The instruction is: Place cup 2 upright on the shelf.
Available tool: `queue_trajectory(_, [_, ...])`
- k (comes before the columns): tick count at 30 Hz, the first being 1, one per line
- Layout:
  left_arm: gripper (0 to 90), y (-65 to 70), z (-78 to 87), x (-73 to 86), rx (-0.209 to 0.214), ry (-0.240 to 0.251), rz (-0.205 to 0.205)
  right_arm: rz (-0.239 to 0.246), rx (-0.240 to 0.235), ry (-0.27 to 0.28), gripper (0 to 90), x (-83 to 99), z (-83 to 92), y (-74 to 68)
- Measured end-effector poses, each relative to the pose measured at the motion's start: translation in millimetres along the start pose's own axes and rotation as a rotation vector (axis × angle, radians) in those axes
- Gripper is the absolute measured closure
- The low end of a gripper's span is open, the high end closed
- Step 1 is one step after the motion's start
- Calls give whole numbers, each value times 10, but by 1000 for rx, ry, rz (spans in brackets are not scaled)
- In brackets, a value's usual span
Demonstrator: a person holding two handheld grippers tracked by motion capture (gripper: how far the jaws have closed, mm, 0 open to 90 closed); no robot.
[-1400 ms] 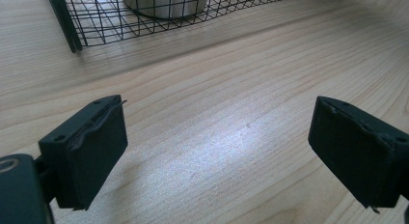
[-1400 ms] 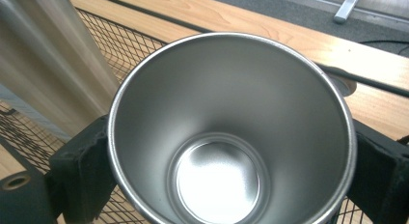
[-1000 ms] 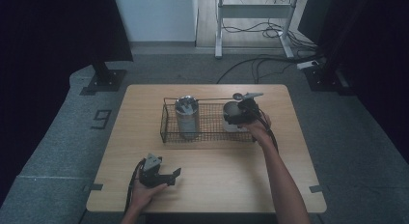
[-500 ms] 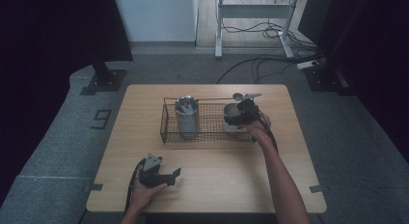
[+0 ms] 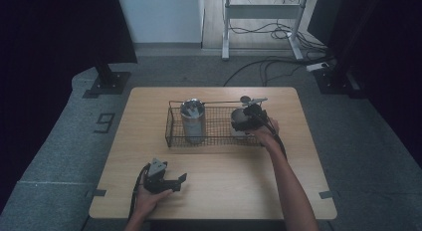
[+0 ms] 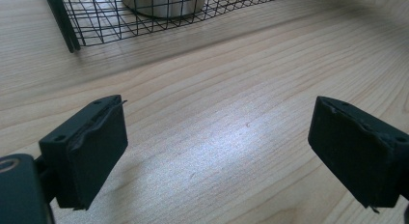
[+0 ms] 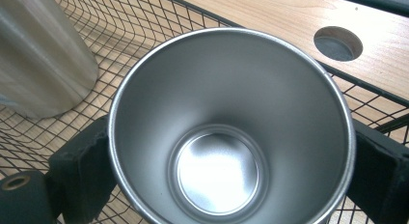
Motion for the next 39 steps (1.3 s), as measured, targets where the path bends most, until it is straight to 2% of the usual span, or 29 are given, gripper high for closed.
queue_trajectory(14, [66,15,-5,-2,10,-2,-3,-7,0,-5,54,29,17,-2])
queue_trajectory(20, [66,13,-6,-2,9,-3,-1,-5,-5,23,36,14,45,-8])
queue_trajectory(31, [66,24,-9,-4,8,-5,-5,-19,-37,142,18,-76,278,-29])
queue_trajectory(33, [65,25,-8,-6,3,-4,-5,-21,-54,161,20,-86,340,-40])
queue_trajectory(39, [65,29,4,-16,0,-2,-4,-8,-82,212,44,-54,516,-105])
Point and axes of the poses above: each handheld gripper's, and its own axes: z roughly backward along the jaws, x roughly out of its underside, y roughly to its right, the point moved 4 cm from there along -z, roughly forward along the jaws, and after that the axes turned 13 degrees about -z, right-handed, at the moved point
